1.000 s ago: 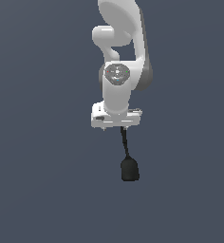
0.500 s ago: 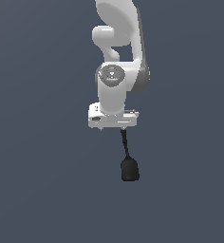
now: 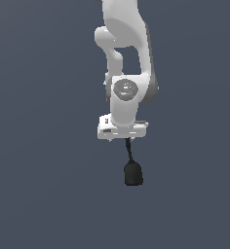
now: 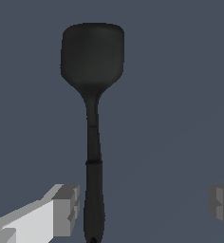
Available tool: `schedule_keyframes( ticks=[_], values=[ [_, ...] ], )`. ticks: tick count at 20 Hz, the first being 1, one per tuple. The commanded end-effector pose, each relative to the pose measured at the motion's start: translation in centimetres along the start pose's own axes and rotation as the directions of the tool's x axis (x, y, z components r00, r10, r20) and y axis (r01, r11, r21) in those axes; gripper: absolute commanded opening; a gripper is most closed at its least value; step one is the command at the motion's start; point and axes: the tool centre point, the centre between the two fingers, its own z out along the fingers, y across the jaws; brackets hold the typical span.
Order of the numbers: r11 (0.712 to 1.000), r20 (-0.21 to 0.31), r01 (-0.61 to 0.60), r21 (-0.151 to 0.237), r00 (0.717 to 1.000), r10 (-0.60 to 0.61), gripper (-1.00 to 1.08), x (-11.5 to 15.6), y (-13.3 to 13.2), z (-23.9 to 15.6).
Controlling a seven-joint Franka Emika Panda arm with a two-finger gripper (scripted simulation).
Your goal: Pick up the object and move it to a goal position.
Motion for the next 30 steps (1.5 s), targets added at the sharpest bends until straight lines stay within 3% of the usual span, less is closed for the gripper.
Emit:
schedule_keyframes(
  ticks=[1, 10, 17, 30],
  values=[
    [1.000, -0.016, 0.021, -0.003, 1.000, -0.021, 1.00, 0.8, -1.2, 1.4],
    [0.998, -0.051, 0.062, -0.005, 0.997, -0.062, 1.00, 2.4, -3.6, 4.3],
    [0.998, -0.049, 0.062, -0.005, 0.997, -0.062, 1.00, 2.3, -3.6, 4.8],
    [0.998, -0.053, 0.063, -0.005, 0.997, -0.063, 1.00, 2.7, -3.6, 9.3]
  ],
)
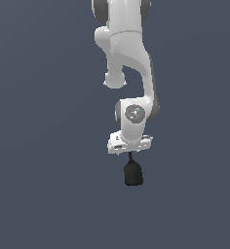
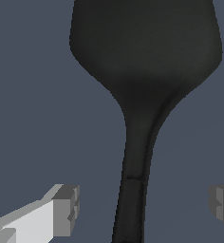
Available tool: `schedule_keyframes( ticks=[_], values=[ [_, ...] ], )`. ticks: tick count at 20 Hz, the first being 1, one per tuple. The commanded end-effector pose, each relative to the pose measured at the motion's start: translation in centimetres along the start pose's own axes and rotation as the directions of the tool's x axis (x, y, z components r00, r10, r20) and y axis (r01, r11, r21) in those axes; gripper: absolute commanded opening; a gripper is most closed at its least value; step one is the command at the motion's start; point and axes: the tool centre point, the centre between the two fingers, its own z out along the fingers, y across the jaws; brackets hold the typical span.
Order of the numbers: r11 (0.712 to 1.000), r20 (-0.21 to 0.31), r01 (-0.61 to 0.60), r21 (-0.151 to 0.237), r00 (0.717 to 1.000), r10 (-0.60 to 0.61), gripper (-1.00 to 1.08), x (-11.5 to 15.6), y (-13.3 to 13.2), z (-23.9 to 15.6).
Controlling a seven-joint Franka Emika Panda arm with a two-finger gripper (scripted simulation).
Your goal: Pick up the object and move it to a goal position.
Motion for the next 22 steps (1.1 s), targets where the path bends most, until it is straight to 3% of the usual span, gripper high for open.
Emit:
schedule_keyframes(
  ticks=[1, 2, 15, 22],
  values=[
    [1.000, -0.002, 0.000, 0.000, 1.000, 0.000, 1.00, 0.1, 0.0, 0.2],
    [1.000, -0.002, 0.000, 0.000, 1.000, 0.000, -1.00, 0.1, 0.0, 0.2],
    [1.000, -0.001, 0.001, 0.001, 1.000, -0.001, -1.00, 0.1, 0.0, -0.1],
    [1.000, -0.001, 0.001, 0.001, 1.000, -0.001, -1.00, 0.1, 1.0, -2.8]
  ],
)
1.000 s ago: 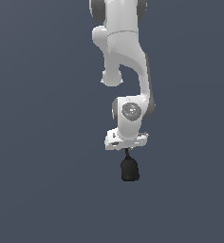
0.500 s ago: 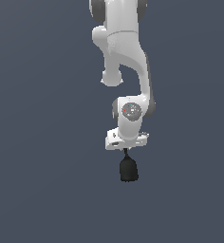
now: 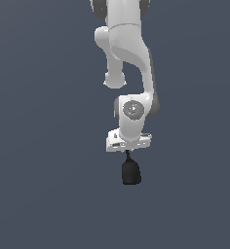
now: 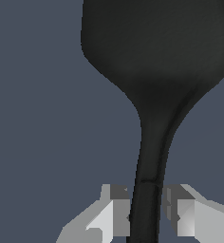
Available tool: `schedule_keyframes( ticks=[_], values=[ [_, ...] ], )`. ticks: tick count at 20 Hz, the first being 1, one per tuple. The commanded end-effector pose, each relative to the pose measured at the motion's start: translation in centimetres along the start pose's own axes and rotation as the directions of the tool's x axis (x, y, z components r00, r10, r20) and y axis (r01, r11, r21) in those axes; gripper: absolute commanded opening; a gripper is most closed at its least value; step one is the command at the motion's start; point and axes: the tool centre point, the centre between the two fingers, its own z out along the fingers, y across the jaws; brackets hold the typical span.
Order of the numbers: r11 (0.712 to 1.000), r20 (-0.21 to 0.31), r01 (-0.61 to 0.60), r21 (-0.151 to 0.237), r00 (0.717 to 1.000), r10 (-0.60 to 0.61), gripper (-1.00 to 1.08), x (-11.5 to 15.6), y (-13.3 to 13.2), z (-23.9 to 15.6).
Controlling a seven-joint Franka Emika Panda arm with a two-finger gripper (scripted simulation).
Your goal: Pick up the object and move it to a goal position.
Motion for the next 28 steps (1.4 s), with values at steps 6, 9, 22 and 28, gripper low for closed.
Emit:
schedule_keyframes(
  ticks=[6, 9, 22, 28],
  values=[
    [1.000, -0.003, -0.001, 0.000, 1.000, 0.001, -1.00, 0.1, 2.2, -5.7],
    [1.000, -0.003, -0.001, 0.000, 1.000, 0.001, -1.00, 0.1, 3.3, -8.9],
    [1.000, -0.004, -0.001, 0.001, 1.000, 0.001, -1.00, 0.3, 8.9, -23.8],
    [1.000, -0.004, -0.001, 0.001, 1.000, 0.001, -1.00, 0.5, 11.3, -30.0]
  ],
)
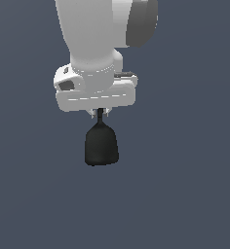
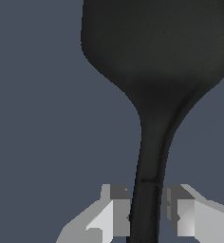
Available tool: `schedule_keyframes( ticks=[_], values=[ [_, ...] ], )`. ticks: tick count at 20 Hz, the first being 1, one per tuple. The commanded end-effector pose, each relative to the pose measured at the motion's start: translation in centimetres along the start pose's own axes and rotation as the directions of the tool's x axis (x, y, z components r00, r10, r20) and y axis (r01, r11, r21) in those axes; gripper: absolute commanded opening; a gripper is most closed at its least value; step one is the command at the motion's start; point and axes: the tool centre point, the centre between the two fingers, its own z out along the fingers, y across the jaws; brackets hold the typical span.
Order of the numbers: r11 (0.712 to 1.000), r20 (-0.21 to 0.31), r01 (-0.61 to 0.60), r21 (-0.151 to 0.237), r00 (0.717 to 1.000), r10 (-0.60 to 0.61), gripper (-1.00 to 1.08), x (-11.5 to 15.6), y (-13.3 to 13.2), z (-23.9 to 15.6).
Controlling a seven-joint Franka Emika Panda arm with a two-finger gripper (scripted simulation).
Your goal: Pick up the object and move it to a goal position.
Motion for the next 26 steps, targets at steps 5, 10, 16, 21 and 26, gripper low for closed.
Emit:
schedule_keyframes(
  ticks=[5, 10, 16, 21, 26],
  values=[
    [1.000, -0.001, 0.000, -0.001, 1.000, 0.000, -1.00, 0.3, 2.3, -6.2],
    [1.000, -0.001, 0.000, -0.001, 1.000, 0.000, -1.00, 0.5, 3.7, -9.8],
    [1.000, -0.001, 0.000, -0.002, 1.000, 0.000, -1.00, 0.8, 4.9, -12.7],
    [1.000, -0.001, 0.000, -0.002, 1.000, 0.000, -1.00, 1.0, 5.4, -14.0],
    [1.000, -0.001, 0.000, -0.002, 1.000, 0.000, -1.00, 1.1, 5.7, -14.7]
  ],
)
